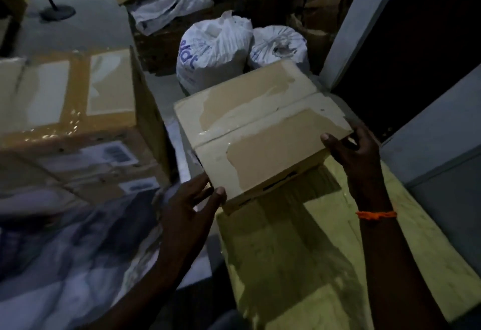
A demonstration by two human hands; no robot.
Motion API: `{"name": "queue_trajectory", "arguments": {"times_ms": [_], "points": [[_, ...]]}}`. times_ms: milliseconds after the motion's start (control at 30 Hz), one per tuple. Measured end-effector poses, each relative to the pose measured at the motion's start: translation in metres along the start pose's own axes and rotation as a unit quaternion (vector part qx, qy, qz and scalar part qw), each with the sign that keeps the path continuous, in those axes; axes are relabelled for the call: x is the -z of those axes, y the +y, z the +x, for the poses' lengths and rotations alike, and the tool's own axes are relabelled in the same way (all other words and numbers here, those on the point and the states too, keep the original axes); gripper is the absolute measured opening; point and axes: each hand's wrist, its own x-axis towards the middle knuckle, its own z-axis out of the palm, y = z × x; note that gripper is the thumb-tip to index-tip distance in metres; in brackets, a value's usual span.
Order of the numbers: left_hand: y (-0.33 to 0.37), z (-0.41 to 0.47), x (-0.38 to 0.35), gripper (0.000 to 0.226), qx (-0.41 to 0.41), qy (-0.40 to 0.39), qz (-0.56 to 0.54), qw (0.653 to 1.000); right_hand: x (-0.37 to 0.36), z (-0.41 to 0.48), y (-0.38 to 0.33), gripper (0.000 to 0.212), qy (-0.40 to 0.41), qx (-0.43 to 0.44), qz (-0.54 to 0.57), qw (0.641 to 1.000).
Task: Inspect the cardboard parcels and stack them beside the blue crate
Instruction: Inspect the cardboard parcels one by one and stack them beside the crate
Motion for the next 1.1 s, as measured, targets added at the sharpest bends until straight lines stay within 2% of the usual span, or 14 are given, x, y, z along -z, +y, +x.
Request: {"name": "queue_trajectory", "arguments": {"times_ms": [67,167,300,433,567,733,867,933,967,1033,1100], "points": [[-0.012,-0.047,0.024,0.058,-0.019,0.024,0.062,0.998,-0.013,-0.034,-0.006,0.083,-0.030,-0.027,0.007,0.999],[-0.028,-0.122,0.058,0.027,-0.020,0.030,0.065,0.997,-0.037,-0.092,-0.006,0.067,-0.080,-0.055,0.018,0.995],[-0.075,-0.204,0.110,0.028,0.031,0.010,0.050,0.998,-0.083,-0.164,0.006,0.058,-0.126,-0.101,0.034,0.986],[-0.131,-0.268,0.153,0.030,0.090,0.043,0.097,0.990,-0.146,-0.218,0.025,0.050,-0.218,-0.128,0.011,0.968],[-0.165,-0.312,0.181,0.050,0.144,0.115,0.123,0.975,-0.223,-0.247,0.026,0.047,-0.302,-0.085,-0.044,0.949],[-0.183,-0.339,0.189,0.045,0.175,0.129,0.094,0.972,-0.319,-0.252,0.020,0.052,-0.373,-0.020,-0.103,0.922],[-0.186,-0.343,0.197,0.038,0.170,0.108,0.105,0.974,-0.362,-0.260,0.015,0.072,-0.388,-0.037,-0.095,0.916],[-0.179,-0.335,0.214,0.020,0.157,0.129,0.110,0.973,-0.365,-0.269,0.011,0.080,-0.375,-0.045,-0.076,0.923],[-0.176,-0.330,0.225,0.016,0.144,0.156,0.117,0.970,-0.362,-0.274,0.014,0.079,-0.369,-0.061,-0.050,0.926],[-0.166,-0.317,0.251,0.023,0.136,0.216,0.138,0.957,-0.349,-0.290,0.018,0.066,-0.342,-0.136,0.043,0.929],[-0.158,-0.300,0.279,0.021,0.125,0.257,0.128,0.950,-0.327,-0.311,0.022,0.047,-0.314,-0.237,0.118,0.912]]}}
